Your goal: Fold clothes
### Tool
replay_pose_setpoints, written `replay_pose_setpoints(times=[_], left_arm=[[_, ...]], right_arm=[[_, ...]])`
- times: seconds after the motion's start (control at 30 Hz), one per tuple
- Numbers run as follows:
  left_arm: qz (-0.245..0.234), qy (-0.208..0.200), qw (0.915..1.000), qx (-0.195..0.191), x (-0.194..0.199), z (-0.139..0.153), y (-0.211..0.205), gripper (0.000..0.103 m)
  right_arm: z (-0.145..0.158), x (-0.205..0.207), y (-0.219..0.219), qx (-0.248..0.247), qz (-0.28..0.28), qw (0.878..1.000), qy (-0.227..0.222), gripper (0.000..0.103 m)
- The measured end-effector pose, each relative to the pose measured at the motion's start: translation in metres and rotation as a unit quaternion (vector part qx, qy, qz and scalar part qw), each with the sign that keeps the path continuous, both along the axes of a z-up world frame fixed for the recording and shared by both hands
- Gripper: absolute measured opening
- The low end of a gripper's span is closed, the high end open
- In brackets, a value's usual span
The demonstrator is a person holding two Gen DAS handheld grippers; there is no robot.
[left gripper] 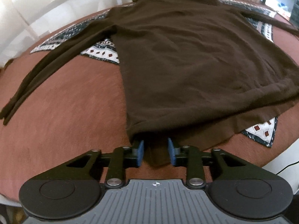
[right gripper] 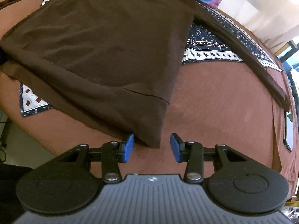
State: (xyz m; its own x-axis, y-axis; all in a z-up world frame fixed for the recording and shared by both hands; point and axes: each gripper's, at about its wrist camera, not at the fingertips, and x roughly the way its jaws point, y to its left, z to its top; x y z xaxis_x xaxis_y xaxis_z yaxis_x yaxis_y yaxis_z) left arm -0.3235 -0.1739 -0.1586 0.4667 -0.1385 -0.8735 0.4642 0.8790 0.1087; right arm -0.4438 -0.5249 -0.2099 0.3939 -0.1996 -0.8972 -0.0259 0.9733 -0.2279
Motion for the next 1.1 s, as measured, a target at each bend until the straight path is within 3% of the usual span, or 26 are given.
replay_pose_setpoints(times=[0.03,0.07,0.17,0.33,0.47,0.6,0.7,0.73,0.77,0.83,1.0,1.1], left_arm=[[0.007,0.0,1.0,0.003,0.001,0.001,0.001,0.0],[0.013,0.001,0.9999,-0.003,0.001,0.003,0.004,0.0],[0.025,-0.001,0.9995,-0.021,-0.002,0.014,0.013,0.0],[0.018,-0.019,0.9992,-0.032,-0.016,0.03,0.021,0.0],[0.041,-0.011,0.9957,-0.082,-0.026,0.035,0.04,0.0],[0.105,0.021,0.9915,-0.073,-0.034,0.022,0.074,0.0],[0.088,0.015,0.9934,-0.072,-0.035,0.023,0.067,0.0],[0.069,0.002,0.9952,-0.07,-0.036,0.026,0.058,0.005],[0.052,-0.009,0.9963,-0.068,-0.036,0.027,0.05,0.026],[0.024,-0.033,0.998,-0.049,-0.035,0.025,0.03,0.033],[0.015,-0.055,0.9983,0.002,-0.024,0.006,0.004,0.037],[0.024,-0.051,0.9983,0.009,-0.02,-0.001,0.003,0.037]], right_arm=[[-0.001,0.002,-0.004,0.012,-0.002,1.0,0.002,0.031],[0.001,0.002,-0.007,0.029,-0.011,1.0,0.002,0.003],[0.012,0.002,-0.018,0.07,-0.038,0.997,-0.011,0.004],[0.03,0.0,-0.021,0.076,-0.026,0.996,-0.034,0.004],[0.032,0.001,-0.019,0.073,-0.016,0.997,-0.034,0.004],[0.038,-0.007,-0.027,0.099,-0.048,0.993,-0.038,0.004],[0.034,-0.009,-0.023,0.097,-0.051,0.993,-0.032,0.004],[0.033,-0.008,-0.02,0.096,-0.05,0.994,-0.03,0.004],[0.032,-0.006,-0.017,0.098,-0.047,0.994,-0.029,0.004],[0.031,-0.003,-0.013,0.099,-0.042,0.994,-0.03,0.004],[0.03,-0.002,-0.015,0.093,-0.049,0.994,-0.026,0.005],[0.03,-0.005,-0.018,0.092,-0.059,0.994,-0.023,0.004]])
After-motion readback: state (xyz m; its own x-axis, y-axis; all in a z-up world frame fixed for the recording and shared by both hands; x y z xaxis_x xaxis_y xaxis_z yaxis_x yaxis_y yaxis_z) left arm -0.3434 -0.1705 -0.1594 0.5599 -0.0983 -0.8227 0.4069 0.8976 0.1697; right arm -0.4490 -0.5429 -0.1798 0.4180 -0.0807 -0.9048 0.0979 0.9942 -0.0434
